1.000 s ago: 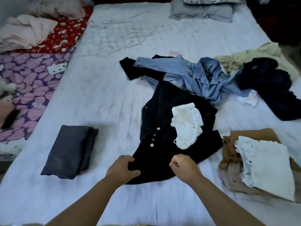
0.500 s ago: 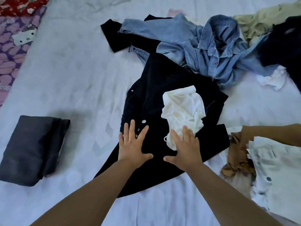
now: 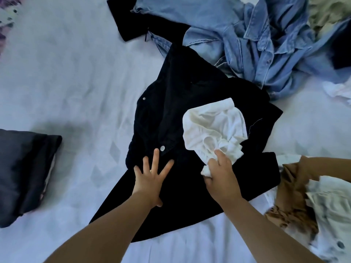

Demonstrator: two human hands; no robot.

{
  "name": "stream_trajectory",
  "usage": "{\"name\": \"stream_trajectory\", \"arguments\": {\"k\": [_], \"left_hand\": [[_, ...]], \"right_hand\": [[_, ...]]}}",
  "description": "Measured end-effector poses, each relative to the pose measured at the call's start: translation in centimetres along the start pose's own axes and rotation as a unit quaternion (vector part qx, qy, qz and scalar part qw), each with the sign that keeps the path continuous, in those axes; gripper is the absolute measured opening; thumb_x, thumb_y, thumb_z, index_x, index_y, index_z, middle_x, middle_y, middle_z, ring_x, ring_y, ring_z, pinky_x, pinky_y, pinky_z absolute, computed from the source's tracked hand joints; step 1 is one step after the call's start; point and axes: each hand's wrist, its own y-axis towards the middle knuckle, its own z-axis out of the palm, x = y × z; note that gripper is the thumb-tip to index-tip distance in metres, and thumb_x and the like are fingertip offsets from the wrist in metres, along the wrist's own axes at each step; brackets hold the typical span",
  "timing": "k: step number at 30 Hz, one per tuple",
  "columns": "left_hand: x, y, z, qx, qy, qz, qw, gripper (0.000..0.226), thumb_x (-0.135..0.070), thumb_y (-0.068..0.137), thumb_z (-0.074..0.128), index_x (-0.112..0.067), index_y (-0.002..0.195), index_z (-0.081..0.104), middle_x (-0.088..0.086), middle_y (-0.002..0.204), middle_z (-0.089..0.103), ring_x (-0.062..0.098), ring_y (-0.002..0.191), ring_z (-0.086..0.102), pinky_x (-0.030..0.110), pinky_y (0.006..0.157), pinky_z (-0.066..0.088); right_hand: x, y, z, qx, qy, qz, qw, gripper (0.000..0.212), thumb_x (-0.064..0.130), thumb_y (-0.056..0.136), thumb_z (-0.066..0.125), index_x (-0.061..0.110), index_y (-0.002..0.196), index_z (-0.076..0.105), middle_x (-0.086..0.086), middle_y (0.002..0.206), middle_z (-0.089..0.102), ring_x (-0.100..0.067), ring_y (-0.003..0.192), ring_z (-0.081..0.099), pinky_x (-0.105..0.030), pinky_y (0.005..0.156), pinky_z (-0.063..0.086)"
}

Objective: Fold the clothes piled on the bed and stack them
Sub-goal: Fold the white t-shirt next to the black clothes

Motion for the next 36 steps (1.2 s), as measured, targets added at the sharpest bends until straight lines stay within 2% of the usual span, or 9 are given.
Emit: {"name": "stream_trajectory", "arguments": {"k": [5, 10, 14, 17, 22, 26, 30, 32, 36], "left_hand": [[1.7, 1.5, -2.0, -0.086, -0.056, -0.012, 0.995, 0.056, -0.021, 0.087, 0.056, -0.024, 0.133, 0.025, 0.02, 0.142, 0.015, 0.027, 0.105, 0.047, 0.03, 0.078, 0.045], [4.0, 1.1, -4.9, -0.062, -0.148, 0.063, 0.985, 0.045, -0.019, 0.091, 0.05, -0.015, 0.133, 0.035, 0.011, 0.118, 0.049, 0.031, 0.1, 0.057, 0.035, 0.076, 0.043], [6.9, -1.5, -6.6, -0.124, -0.317, 0.072, 0.938, 0.025, -0.019, 0.082, 0.058, -0.027, 0.076, 0.035, -0.004, 0.08, 0.05, 0.024, 0.078, 0.051, 0.029, 0.064, 0.034], [9.2, -3.4, -8.7, -0.184, -0.43, 0.042, 0.883, 0.033, -0.013, 0.078, 0.062, -0.027, 0.07, 0.033, -0.006, 0.068, 0.047, 0.018, 0.065, 0.041, 0.028, 0.058, 0.035], [13.6, -7.0, -14.0, -0.294, -0.567, -0.023, 0.769, 0.032, 0.003, 0.084, 0.05, -0.027, 0.09, 0.056, -0.004, 0.085, 0.058, 0.016, 0.061, 0.052, 0.024, 0.052, 0.044], [16.8, -9.4, -17.8, -0.365, -0.657, -0.08, 0.655, 0.044, 0.008, 0.083, 0.039, -0.029, 0.087, 0.063, -0.005, 0.1, 0.061, 0.027, 0.092, 0.062, 0.044, 0.08, 0.056], [19.1, -12.2, -21.4, -0.453, -0.654, -0.18, 0.578, 0.045, 0.004, 0.084, 0.036, -0.016, 0.115, 0.064, 0.005, 0.116, 0.063, 0.022, 0.103, 0.058, 0.02, 0.089, 0.04], [20.2, -12.8, -21.9, -0.462, -0.641, -0.175, 0.587, 0.046, 0.004, 0.085, 0.039, -0.012, 0.123, 0.06, 0.007, 0.119, 0.063, 0.024, 0.109, 0.058, 0.017, 0.089, 0.037], [20.4, -13.3, -20.0, -0.401, -0.587, -0.092, 0.697, 0.045, -0.005, 0.083, 0.055, -0.011, 0.127, 0.058, 0.007, 0.135, 0.049, 0.023, 0.123, 0.05, 0.028, 0.106, 0.036]], "right_hand": [[-0.3, 0.2, -1.9, 0.043, 0.034, 0.04, 0.998, 0.024, 0.018, 0.081, 0.064, 0.011, 0.079, 0.042, -0.001, 0.098, 0.042, -0.02, 0.091, 0.045, -0.024, 0.069, 0.038], [1.6, 0.1, -3.6, 0.023, 0.063, 0.071, 0.995, 0.022, 0.021, 0.083, 0.065, 0.007, 0.093, 0.053, 0.003, 0.099, 0.041, -0.018, 0.096, 0.046, -0.026, 0.076, 0.041], [3.9, -0.9, -4.7, -0.027, 0.077, 0.078, 0.994, 0.019, 0.018, 0.082, 0.066, 0.007, 0.087, 0.05, 0.0, 0.098, 0.044, -0.021, 0.093, 0.049, -0.027, 0.074, 0.042], [6.4, -0.8, -6.3, -0.066, 0.081, 0.067, 0.992, 0.022, 0.02, 0.082, 0.068, 0.005, 0.087, 0.052, -0.003, 0.097, 0.046, -0.023, 0.09, 0.05, -0.028, 0.072, 0.042], [11.6, -0.2, -10.5, -0.107, 0.082, 0.029, 0.99, 0.03, 0.029, 0.083, 0.069, 0.005, 0.094, 0.056, -0.003, 0.095, 0.046, -0.022, 0.089, 0.05, -0.03, 0.068, 0.043], [15.1, 0.4, -14.5, -0.142, 0.084, -0.005, 0.986, 0.029, 0.029, 0.084, 0.067, 0.004, 0.093, 0.055, -0.004, 0.095, 0.044, -0.024, 0.089, 0.049, -0.027, 0.065, 0.033], [18.0, 0.8, -18.2, -0.148, 0.078, -0.013, 0.986, 0.029, 0.031, 0.086, 0.064, 0.007, 0.096, 0.051, -0.003, 0.101, 0.043, -0.022, 0.091, 0.046, -0.032, 0.069, 0.037], [19.1, 0.8, -19.5, -0.16, 0.08, -0.018, 0.984, 0.029, 0.031, 0.085, 0.066, 0.008, 0.096, 0.052, 0.0, 0.099, 0.041, -0.02, 0.09, 0.046, -0.03, 0.069, 0.034], [21.1, 0.3, -20.5, -0.182, 0.096, -0.026, 0.978, 0.026, 0.024, 0.085, 0.065, 0.008, 0.104, 0.058, -0.001, 0.103, 0.046, -0.02, 0.095, 0.049, -0.026, 0.069, 0.03]]}}
